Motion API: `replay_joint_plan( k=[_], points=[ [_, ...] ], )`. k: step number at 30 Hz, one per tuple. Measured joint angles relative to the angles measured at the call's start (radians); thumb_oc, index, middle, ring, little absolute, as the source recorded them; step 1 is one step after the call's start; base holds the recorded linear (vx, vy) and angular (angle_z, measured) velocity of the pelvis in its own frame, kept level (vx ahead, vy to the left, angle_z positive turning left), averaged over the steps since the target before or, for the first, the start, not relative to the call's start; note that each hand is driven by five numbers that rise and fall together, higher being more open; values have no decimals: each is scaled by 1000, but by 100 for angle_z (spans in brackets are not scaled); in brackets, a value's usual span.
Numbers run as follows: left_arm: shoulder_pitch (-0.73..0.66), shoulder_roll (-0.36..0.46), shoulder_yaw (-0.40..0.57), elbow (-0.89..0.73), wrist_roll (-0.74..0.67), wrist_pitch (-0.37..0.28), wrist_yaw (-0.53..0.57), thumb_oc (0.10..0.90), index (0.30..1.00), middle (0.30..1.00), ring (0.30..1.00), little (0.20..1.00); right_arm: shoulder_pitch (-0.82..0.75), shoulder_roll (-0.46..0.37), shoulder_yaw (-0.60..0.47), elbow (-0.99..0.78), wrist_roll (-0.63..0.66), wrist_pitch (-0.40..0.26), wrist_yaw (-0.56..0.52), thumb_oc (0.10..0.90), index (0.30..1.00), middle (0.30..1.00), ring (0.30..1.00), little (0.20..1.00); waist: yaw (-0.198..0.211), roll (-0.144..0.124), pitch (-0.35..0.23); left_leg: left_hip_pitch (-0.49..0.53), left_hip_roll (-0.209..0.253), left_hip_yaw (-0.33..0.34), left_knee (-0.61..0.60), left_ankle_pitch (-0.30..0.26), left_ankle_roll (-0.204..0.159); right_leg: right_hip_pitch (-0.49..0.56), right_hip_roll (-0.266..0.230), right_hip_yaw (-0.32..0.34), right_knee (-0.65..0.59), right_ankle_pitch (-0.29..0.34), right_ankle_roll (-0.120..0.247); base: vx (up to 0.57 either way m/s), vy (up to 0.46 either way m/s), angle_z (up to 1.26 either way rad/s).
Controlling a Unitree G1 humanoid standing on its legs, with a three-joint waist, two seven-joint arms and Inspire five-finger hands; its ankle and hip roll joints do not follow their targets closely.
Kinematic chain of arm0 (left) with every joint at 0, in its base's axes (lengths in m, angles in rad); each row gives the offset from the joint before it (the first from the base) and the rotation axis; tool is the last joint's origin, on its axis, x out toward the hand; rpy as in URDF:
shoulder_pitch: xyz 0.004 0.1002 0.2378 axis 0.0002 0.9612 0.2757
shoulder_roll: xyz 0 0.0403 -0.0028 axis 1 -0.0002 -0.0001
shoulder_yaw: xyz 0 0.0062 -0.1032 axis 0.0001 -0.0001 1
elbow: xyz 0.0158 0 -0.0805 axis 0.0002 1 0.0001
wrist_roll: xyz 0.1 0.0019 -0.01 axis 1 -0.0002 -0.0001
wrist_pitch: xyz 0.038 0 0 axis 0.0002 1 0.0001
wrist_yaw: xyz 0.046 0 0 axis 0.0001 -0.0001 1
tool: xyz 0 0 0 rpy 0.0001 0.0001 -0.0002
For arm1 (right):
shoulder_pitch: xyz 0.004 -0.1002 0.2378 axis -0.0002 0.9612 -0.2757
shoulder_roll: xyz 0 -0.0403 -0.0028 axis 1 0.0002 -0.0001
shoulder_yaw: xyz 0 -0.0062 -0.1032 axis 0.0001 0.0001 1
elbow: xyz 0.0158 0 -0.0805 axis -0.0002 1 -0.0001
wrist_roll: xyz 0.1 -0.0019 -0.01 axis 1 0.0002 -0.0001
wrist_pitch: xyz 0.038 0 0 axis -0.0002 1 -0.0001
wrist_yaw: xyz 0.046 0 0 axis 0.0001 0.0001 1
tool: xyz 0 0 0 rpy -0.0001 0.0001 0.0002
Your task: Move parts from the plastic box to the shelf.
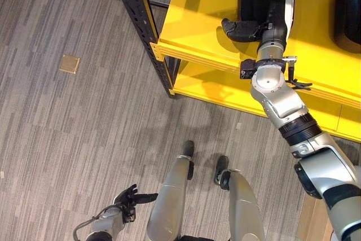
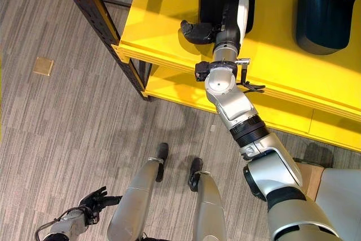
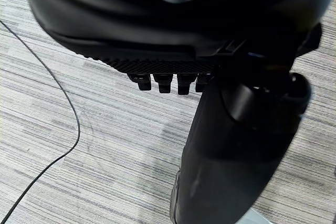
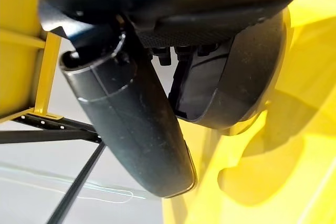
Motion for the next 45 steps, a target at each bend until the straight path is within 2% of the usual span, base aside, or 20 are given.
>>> replay_joint_plan(
  k=[11,18,24,30,36,41,45],
  points=[
    [-2,0,-4,-11,-37,18,21,900,1000,1000,1000,1000,-7,22,-12,7,117,-51,55,900,1000,1000,1000,1000,0,-1,-1,4,0,2,-1,0,0,2,-1,2,5,-1,1,0,0,0],
    [-2,0,-5,-11,-37,18,21,900,1000,1000,1000,1000,-8,25,-29,14,93,-51,47,900,1000,1000,1000,1000,1,-1,-1,4,-4,1,-1,0,0,2,-4,2,5,-1,2,0,0,0],
    [-3,0,-5,-32,-37,27,27,900,1000,1000,1000,1000,-8,21,-15,17,-54,15,42,900,1000,1000,1000,1000,3,-1,-1,3,-6,-3,-1,0,0,4,-5,-1,-1,-1,3,-9,-17,1],
    [-18,0,-15,-38,-38,31,39,900,1000,1000,1000,1000,-21,14,1,19,-64,27,39,900,1000,1000,1000,1000,3,-2,-1,-1,-5,-8,-3,0,0,7,-1,-4,-15,6,14,-8,-21,0],
    [-33,4,-15,-35,-40,26,38,900,1000,1000,1000,1000,-80,-6,50,93,-85,41,78,900,1000,1000,1000,1000,4,-4,-2,-2,-2,-10,-4,0,0,11,2,-6,-24,10,15,2,-21,0],
    [-34,4,-15,-33,-40,25,37,900,1000,1000,1000,1000,-99,-27,94,93,-158,96,108,900,1000,1000,1000,1000,5,-6,-2,-3,-3,-14,-3,0,0,12,2,-9,-25,10,16,18,-49,2],
    [-34,9,-14,-25,-39,16,35,900,1000,1000,1000,1000,-124,-48,140,106,-173,127,134,900,1000,1000,1000,1000,6,-18,-2,-4,-3,-21,-3,1,-1,14,3,-17,-25,9,16,18,-70,4]
  ],
)
